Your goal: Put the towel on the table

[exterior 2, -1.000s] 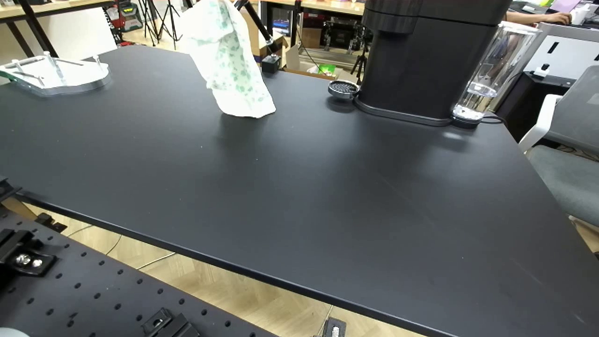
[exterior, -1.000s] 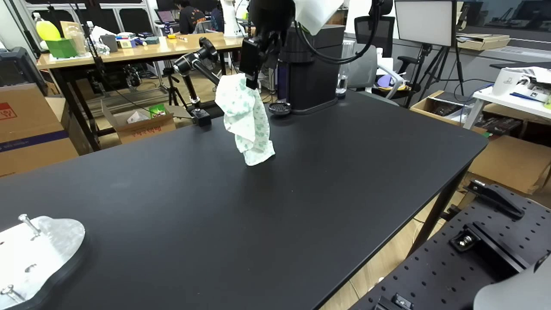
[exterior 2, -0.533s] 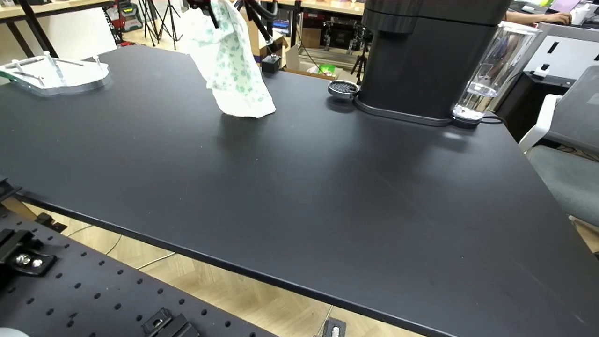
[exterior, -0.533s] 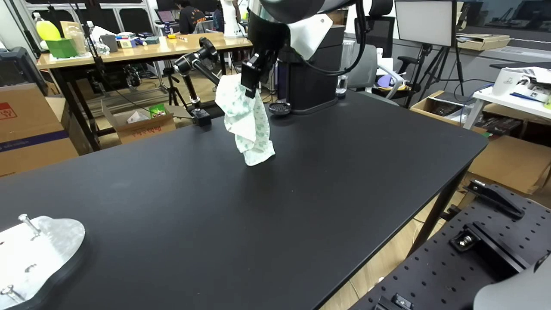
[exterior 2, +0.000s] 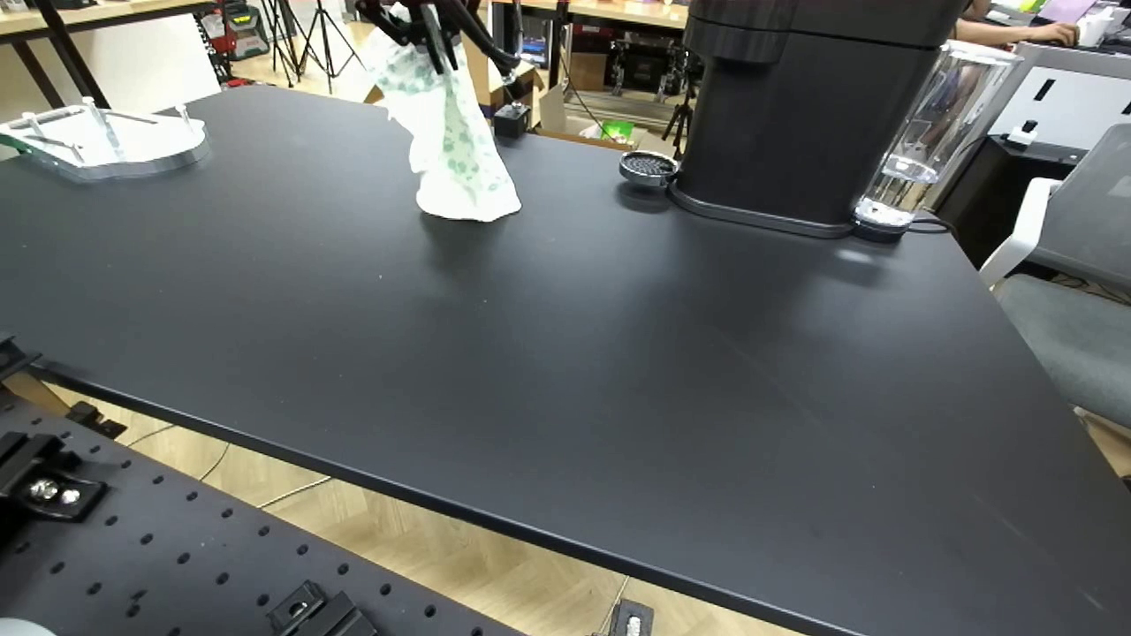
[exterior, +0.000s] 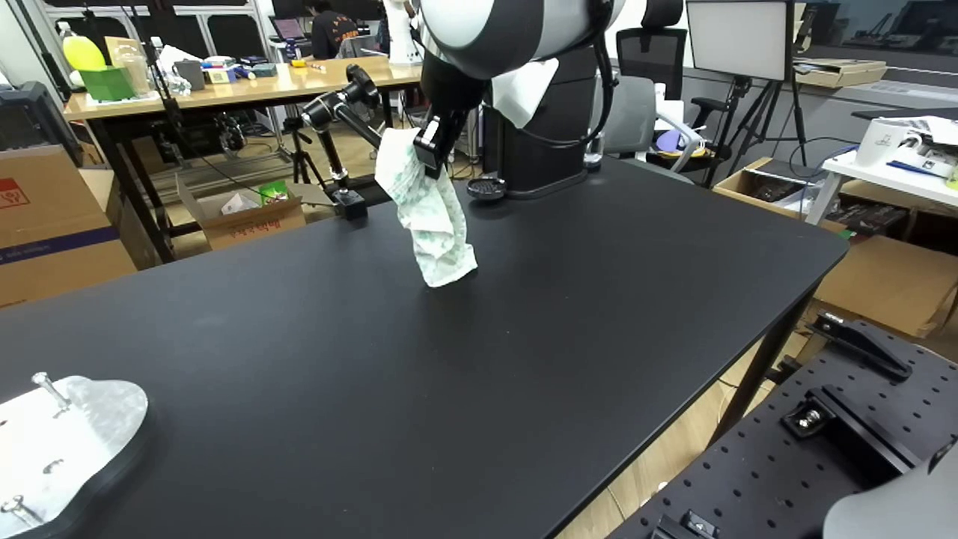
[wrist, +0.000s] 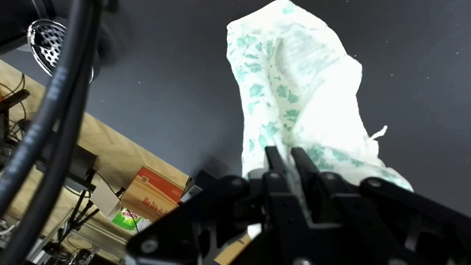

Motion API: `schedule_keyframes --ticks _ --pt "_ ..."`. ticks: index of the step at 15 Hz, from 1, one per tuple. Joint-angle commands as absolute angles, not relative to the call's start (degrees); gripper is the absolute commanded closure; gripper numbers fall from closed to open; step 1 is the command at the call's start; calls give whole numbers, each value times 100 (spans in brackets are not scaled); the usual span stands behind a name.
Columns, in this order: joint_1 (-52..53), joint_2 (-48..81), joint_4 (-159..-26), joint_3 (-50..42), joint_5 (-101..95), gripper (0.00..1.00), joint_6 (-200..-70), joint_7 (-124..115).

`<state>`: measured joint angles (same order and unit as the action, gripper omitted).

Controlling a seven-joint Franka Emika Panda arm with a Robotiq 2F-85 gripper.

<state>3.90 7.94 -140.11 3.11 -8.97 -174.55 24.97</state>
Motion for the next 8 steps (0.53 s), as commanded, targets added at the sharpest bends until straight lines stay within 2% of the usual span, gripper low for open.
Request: schedule_keyframes --ticks 1,6,8 --pt "369 722 -13918 326 -1121 100 -17280 2203" --pt "613 203 -14176 18 -1444 99 -16579 1654" --pt "221 -339 -14318 120 -1080 99 -15851 2079"
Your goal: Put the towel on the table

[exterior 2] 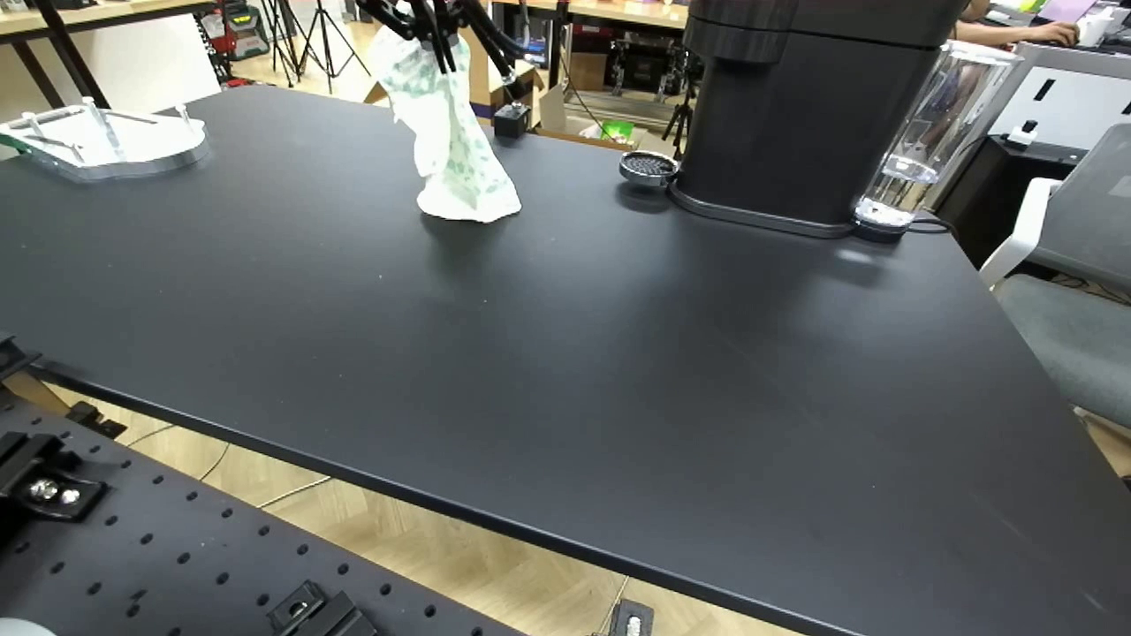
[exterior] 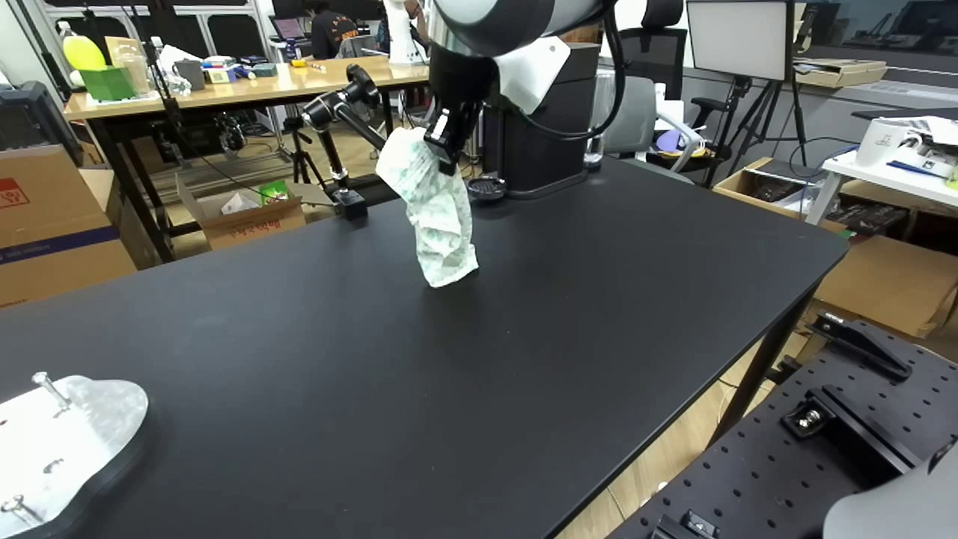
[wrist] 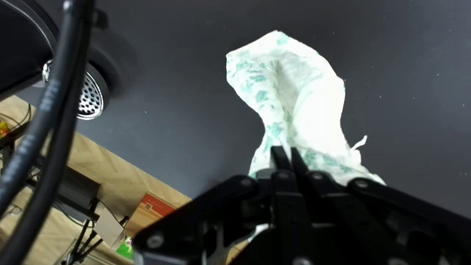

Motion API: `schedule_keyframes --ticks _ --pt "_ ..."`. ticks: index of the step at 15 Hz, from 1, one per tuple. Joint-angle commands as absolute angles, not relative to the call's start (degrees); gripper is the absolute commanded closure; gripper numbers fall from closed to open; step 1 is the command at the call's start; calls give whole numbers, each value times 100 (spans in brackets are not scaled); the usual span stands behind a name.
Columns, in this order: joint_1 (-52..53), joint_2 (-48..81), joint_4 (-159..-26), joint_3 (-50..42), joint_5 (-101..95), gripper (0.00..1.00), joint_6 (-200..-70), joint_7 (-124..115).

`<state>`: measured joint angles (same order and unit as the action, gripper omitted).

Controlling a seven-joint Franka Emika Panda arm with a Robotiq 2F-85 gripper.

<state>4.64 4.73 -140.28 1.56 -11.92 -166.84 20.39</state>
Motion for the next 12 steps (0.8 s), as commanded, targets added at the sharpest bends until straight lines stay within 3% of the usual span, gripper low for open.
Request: schedule_keyframes --ticks 1,6,12 --pt "194 -600 -14407 85 -1082 99 -15525 2022" --pt "-28 -1459 -14716 -119 -1126 99 -14407 1905" --pt "-137 -1392 -14931 -280 -1014 99 -14249 1727"
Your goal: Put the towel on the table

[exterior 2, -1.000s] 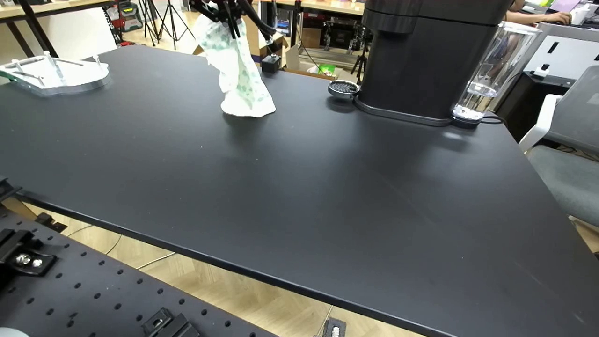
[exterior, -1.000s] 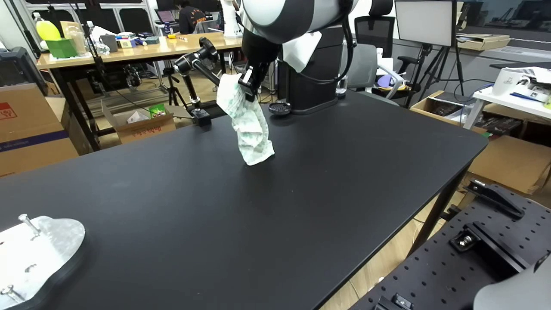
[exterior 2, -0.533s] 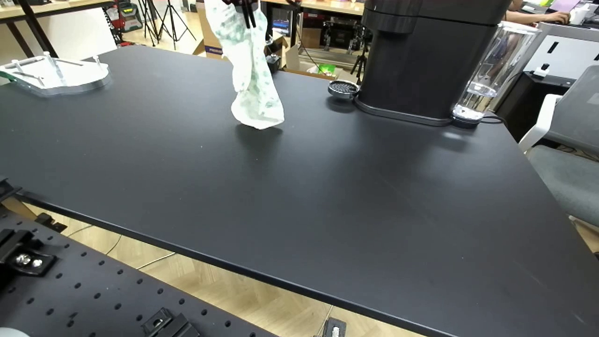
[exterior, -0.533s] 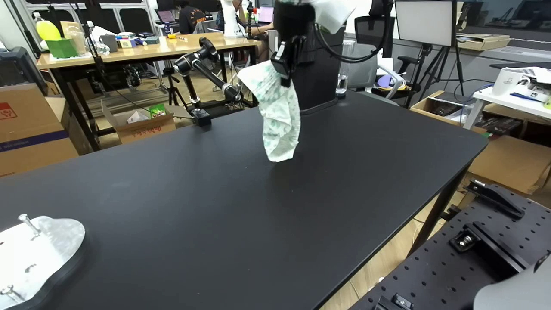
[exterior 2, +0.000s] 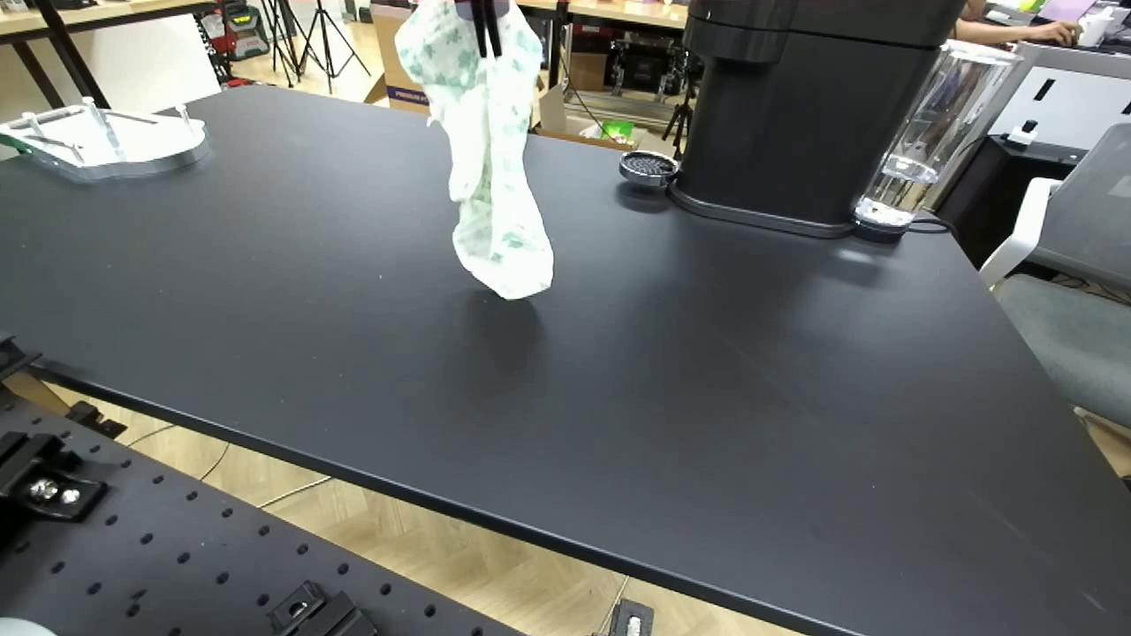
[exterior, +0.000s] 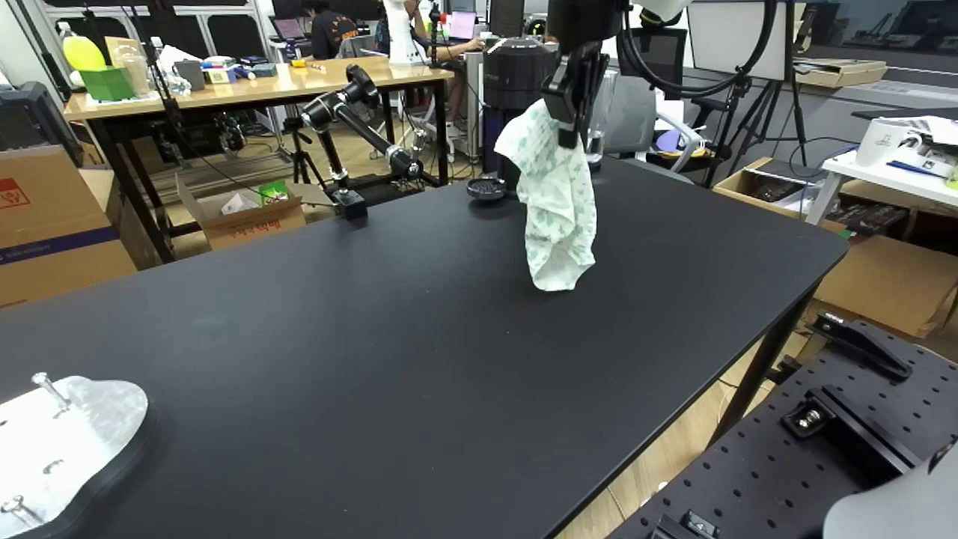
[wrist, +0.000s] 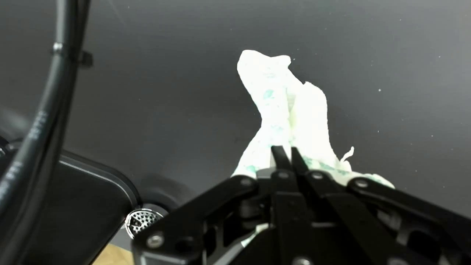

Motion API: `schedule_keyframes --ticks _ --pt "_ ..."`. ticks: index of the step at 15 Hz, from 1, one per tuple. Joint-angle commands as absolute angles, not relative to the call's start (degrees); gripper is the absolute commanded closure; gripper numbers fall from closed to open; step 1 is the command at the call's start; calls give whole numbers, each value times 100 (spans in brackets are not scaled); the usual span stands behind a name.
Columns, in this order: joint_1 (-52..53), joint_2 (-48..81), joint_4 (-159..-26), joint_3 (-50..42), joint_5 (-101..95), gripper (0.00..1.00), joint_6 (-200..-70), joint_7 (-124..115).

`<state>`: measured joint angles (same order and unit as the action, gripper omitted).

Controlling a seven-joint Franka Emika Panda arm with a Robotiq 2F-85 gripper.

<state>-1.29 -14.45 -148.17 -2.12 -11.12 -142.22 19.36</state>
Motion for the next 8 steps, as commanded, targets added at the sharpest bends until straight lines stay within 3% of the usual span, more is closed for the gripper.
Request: schedule_keyframes --ticks 1,8 --pt "-121 -1324 -14978 -311 -951 99 -14368 1774" --pt "-59 -515 -15213 -272 -484 99 -15893 1658"
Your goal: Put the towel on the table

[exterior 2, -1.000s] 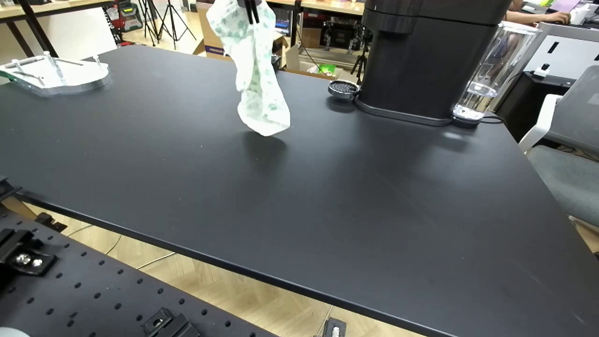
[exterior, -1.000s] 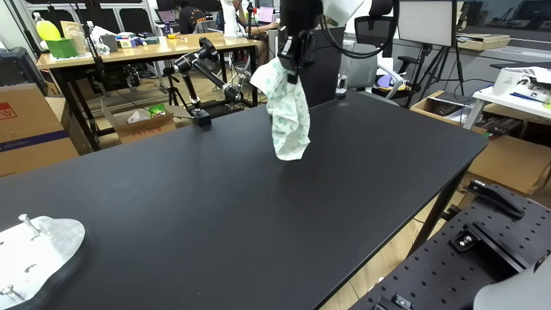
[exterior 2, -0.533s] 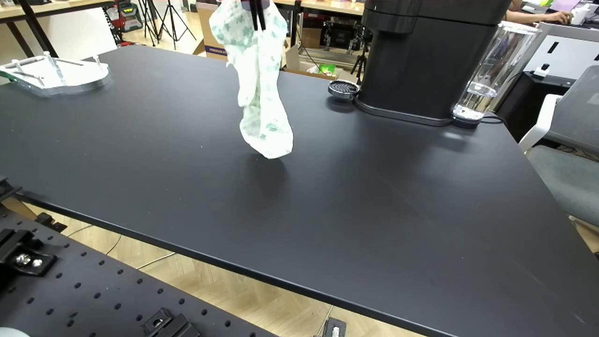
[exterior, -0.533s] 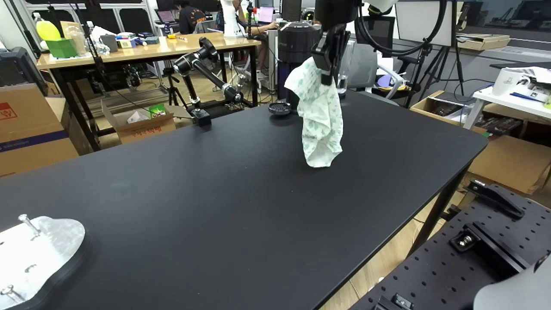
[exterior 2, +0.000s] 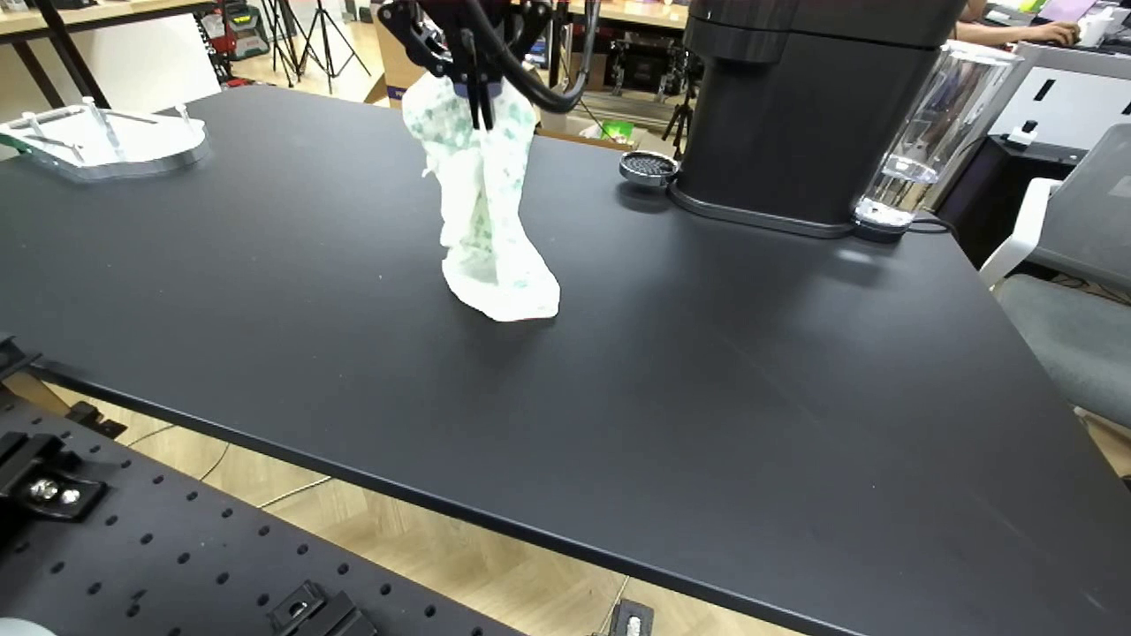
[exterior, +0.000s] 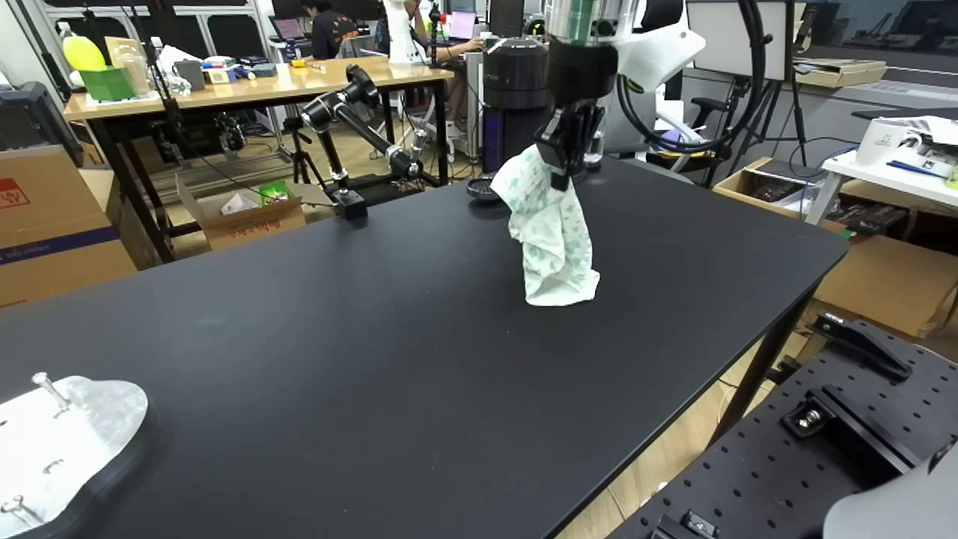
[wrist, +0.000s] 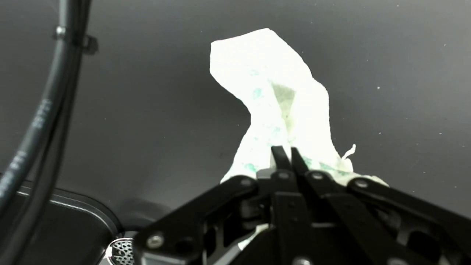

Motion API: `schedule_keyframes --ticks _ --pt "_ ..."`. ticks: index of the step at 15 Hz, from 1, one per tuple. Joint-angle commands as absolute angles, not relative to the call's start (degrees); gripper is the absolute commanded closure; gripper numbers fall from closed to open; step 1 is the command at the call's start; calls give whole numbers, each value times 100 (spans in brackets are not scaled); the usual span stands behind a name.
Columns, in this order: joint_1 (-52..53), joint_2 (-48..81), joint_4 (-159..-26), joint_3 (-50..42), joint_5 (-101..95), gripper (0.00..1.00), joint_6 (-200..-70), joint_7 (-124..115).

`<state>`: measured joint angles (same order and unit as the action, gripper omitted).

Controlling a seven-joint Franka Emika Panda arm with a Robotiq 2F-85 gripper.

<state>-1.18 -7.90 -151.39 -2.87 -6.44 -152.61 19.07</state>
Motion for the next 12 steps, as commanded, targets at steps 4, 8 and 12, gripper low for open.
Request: schedule_keyframes --ticks 4,8,12 --pt "-62 -133 -15302 -178 -452 71 -16675 1383" --pt "-82 -114 -15285 -149 -497 46 -16384 1075" --pt "-29 -390 -15336 -84 -272 19 -15883 1113"
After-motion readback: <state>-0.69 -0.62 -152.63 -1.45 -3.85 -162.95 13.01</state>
